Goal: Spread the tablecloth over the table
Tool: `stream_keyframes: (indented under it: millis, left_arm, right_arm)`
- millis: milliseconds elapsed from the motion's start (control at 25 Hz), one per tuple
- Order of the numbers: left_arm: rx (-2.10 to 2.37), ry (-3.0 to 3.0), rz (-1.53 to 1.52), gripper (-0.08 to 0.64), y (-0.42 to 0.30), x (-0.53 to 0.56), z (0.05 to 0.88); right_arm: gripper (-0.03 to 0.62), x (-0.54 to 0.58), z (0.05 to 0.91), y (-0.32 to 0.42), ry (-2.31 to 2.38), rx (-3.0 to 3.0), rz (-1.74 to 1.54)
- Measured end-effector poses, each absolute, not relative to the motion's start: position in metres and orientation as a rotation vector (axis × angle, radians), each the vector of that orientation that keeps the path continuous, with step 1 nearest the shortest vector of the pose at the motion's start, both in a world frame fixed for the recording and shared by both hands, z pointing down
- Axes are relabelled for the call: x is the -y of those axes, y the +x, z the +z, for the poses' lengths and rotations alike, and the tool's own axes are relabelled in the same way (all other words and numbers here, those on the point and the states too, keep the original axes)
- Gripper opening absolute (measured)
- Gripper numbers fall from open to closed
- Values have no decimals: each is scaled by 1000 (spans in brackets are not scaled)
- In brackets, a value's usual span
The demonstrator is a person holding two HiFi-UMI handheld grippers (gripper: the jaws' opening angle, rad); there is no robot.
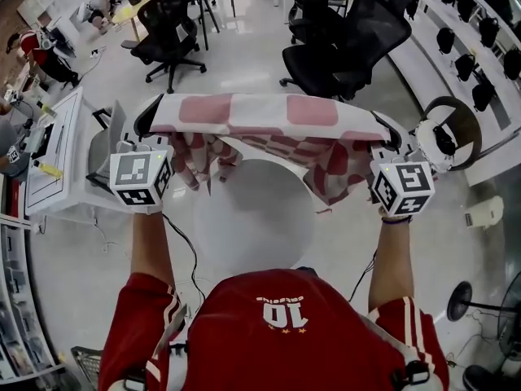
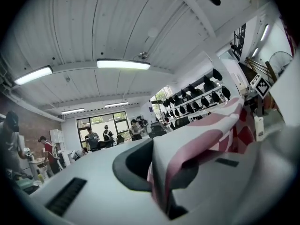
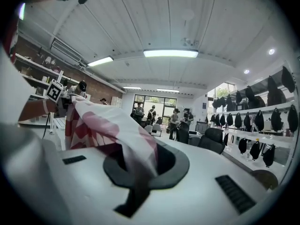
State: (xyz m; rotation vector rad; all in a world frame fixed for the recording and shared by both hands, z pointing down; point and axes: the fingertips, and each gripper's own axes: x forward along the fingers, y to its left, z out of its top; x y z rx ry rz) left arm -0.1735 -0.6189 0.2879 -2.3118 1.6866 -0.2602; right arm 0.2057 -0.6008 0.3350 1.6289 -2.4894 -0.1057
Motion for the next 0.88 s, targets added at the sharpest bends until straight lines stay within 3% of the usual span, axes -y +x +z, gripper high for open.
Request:
stream_keyframes:
  millis: [880]
  left_arm:
    - [-1682, -2402, -599, 11, -240, 520, 462]
  right_arm:
    - [15, 502, 488, 139, 1364, 2369, 164]
